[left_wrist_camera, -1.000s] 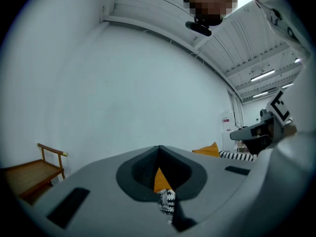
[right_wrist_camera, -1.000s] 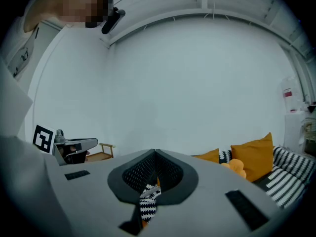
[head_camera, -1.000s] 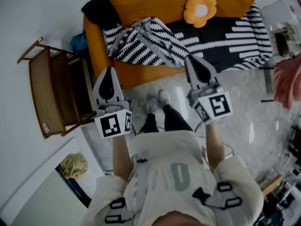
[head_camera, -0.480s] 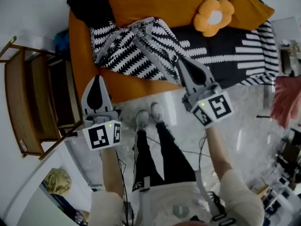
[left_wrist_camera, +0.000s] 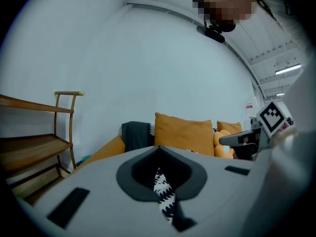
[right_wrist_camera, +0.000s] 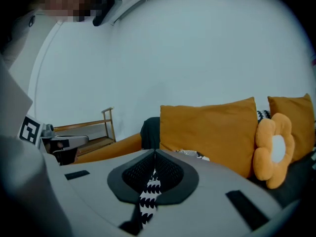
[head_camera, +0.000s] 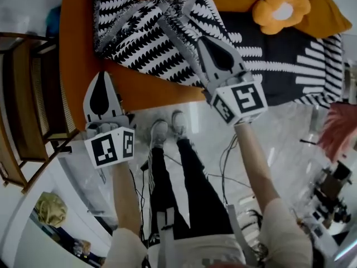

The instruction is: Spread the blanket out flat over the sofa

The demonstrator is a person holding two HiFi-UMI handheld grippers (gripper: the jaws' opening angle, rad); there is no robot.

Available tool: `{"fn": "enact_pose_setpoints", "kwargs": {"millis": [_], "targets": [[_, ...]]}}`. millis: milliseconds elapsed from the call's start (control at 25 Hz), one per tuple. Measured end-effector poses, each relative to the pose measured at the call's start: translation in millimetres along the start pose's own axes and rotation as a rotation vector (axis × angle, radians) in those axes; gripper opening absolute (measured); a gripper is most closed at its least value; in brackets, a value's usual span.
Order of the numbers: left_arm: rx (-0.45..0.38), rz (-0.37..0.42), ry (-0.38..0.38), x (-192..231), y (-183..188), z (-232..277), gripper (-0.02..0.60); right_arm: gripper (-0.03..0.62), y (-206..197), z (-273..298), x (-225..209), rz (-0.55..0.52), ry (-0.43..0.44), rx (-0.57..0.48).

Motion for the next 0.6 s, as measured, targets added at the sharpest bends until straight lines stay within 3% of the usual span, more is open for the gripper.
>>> {"fn": "enact_pose_setpoints", "kwargs": {"millis": [160,320,400,600], "targets": [[0.028,0.033,-0.008,-2,-12,3,-0.009,0.006,-29,28,-5,0.013,0.024,0.063],[0.044,0.009,0.005,2,-18,4,-0.009,0.015,-54,59,-8,-0.009,0.067,0.175],[0.052,0.002,0.012,5,-21,4,-0.009,0.137,-69,75,-9,0.001,0.108,0.251],[0.079,-0.003,0.028,14,-28,6,-0.009,0.137,-111,107,-15,0.038,0.121,0.439]]}}
Point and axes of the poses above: the fingertips, and each gripper's own axes: z forward along the fingers, x to its left, y out of its top, the point moved 9 cm from there along -z, backward along the fingers, and after that the axes turned 6 degrees about -z, right-handed, at the moved point
